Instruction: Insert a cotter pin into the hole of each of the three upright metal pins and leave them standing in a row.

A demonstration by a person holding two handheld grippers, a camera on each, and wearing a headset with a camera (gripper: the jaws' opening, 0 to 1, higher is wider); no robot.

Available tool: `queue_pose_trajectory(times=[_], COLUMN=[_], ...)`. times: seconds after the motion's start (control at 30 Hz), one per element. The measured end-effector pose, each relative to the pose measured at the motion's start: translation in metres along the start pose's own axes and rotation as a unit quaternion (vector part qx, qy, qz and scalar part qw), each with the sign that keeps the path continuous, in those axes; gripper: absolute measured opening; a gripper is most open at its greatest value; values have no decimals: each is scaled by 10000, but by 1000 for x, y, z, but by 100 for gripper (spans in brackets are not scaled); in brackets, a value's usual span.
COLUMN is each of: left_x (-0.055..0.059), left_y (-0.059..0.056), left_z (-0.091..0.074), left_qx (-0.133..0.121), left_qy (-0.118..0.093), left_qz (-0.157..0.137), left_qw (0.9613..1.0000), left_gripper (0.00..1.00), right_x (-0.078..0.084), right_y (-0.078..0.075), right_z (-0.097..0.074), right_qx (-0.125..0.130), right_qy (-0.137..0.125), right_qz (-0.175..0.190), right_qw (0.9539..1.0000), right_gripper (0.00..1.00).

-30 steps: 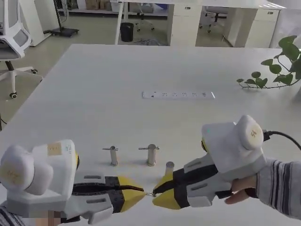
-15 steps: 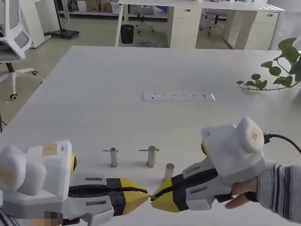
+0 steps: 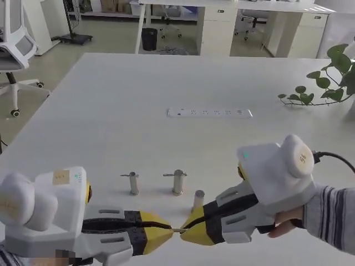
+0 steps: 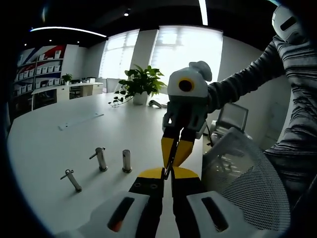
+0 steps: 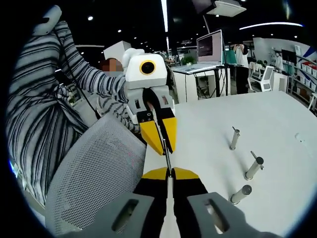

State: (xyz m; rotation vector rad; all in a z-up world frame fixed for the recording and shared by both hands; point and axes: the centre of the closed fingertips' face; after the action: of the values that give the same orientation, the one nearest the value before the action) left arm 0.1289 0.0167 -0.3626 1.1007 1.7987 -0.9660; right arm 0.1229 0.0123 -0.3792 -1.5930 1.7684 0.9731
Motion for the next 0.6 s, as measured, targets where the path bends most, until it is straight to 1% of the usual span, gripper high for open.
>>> queue_pose_trajectory(times=[0.03, 0.07, 0.13, 0.17, 0.2, 0.23, 0.27, 0.4, 0.43, 0.47, 0.5, 0.57, 0.6], left_x=[1, 2, 4, 5, 5, 5, 6, 11, 11, 12, 13, 15, 21], left_y=[1, 4, 7, 9, 14, 17, 22, 31, 35, 36, 40, 44, 47], left_z=[1, 1, 2, 2, 2, 2, 2, 5, 6, 8, 10, 15, 18], left_qx=[-21, -104, -220, -268, -417, -494, -649, -972, -1128, -1164, -1279, -1372, -1462], left_qy=[9, 50, 59, 63, 27, 7, -5, -2, -18, -37, -64, -40, 76], left_qz=[1, 28, 73, 45, 55, 71, 70, 133, 166, 166, 118, 156, 162], left_qw=[10000, 9999, 9997, 9996, 9991, 9988, 9979, 9952, 9935, 9931, 9917, 9904, 9891], left_gripper=[3, 4, 4, 6, 9, 12, 15, 18, 19, 20, 20, 21, 21], right_x=[1, 3, 9, 11, 15, 17, 22, 35, 39, 41, 45, 52, 54], right_y=[1, 0, -5, -6, -10, -12, -17, -30, -35, -39, -42, -50, -52], right_z=[1, 0, -1, -2, -4, -6, -9, -19, -22, -24, -27, -32, -34], right_qx=[-12, 18, 107, 142, 198, 246, 345, 551, 636, 700, 723, 833, 851], right_qy=[23, 72, 204, 213, 264, 306, 369, 512, 559, 575, 603, 668, 687], right_qz=[27, -18, -116, -118, -130, -138, -155, -162, -152, -133, -129, -115, -111], right_qw=[10000, 10000, 9997, 9996, 9994, 9991, 9986, 9970, 9963, 9958, 9955, 9942, 9939], right_gripper=[0, 0, 0, 0, 0, 0, 0, 0, 0, 0, 0, 0, 0])
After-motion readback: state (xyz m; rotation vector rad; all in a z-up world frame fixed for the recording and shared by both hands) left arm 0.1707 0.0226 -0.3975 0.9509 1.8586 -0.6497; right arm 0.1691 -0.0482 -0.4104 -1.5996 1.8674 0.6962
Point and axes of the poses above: the centre of the closed fingertips' face, and the gripper's own axes: z roughly forward along the fingers, y roughly to its left, x roughly out of its underside, and after that the axes turned 3 degrees about y, right-handed
